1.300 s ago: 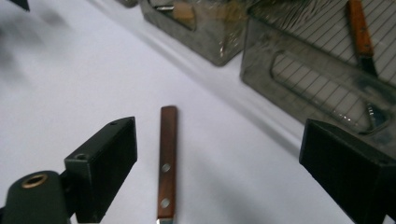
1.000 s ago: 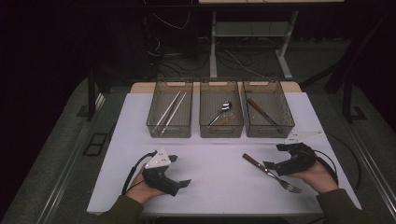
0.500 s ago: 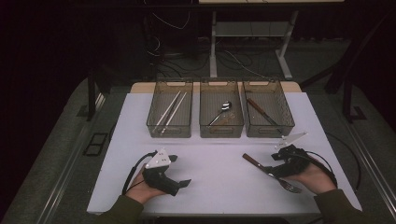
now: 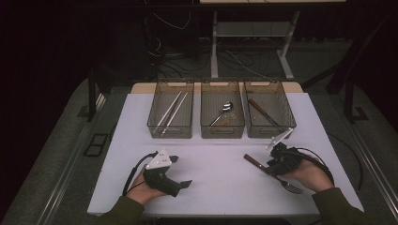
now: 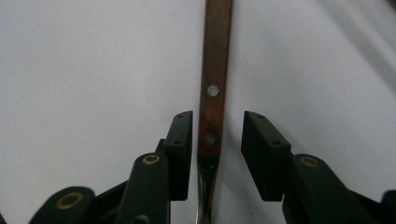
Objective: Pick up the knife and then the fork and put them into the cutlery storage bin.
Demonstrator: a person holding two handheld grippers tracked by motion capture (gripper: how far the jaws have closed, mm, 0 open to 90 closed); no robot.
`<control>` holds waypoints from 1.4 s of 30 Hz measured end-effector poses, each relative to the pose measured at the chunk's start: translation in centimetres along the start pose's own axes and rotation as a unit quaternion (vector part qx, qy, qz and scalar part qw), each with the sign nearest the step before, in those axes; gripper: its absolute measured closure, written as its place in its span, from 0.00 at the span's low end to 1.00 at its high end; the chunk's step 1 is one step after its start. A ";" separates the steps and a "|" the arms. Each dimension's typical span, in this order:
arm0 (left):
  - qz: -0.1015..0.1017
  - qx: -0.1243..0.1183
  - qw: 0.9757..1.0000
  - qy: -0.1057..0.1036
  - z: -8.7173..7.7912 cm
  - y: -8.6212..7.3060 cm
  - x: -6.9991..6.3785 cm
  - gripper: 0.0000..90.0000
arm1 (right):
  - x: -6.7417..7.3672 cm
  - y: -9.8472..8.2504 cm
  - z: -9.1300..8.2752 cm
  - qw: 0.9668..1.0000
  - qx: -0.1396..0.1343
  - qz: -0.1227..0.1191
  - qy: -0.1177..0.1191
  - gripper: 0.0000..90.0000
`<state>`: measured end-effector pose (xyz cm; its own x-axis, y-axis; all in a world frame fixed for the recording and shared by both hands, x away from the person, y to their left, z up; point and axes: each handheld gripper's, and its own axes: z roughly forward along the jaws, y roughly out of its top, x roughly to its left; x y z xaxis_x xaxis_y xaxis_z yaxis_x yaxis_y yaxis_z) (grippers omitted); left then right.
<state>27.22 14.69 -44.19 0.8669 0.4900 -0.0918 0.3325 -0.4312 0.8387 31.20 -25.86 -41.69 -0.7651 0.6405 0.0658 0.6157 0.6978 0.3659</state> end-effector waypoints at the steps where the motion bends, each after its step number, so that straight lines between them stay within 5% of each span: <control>1: -0.001 0.000 1.000 0.000 0.0 0.0 0.0 0.00 | 0.0 0.1 0.2 1.000 0.009 -0.001 0.003 0.72; 9: -0.002 -0.002 1.000 0.000 0.0 0.0 -0.1 0.00 | 0.4 1.1 1.0 0.998 0.059 -0.009 -0.007 0.79; 20: -0.004 -0.004 1.000 0.000 0.1 0.0 -0.1 0.00 | 0.9 3.0 1.6 0.991 0.129 -0.023 -0.029 0.86; 28: -0.004 -0.005 1.000 -0.002 0.1 0.0 -0.1 0.00 | 0.3 2.4 1.1 0.995 0.100 -0.005 -0.016 0.86; 42: -0.001 -0.002 1.000 -0.001 0.0 0.0 0.0 0.00 | -1.6 1.2 -1.0 1.000 -0.008 0.023 -0.005 0.86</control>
<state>27.21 14.72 -44.15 0.8675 0.4884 -0.0947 0.3326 -0.4276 0.8405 32.95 -26.40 -40.40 -0.7338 0.6754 0.0734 0.6471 0.6619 0.3784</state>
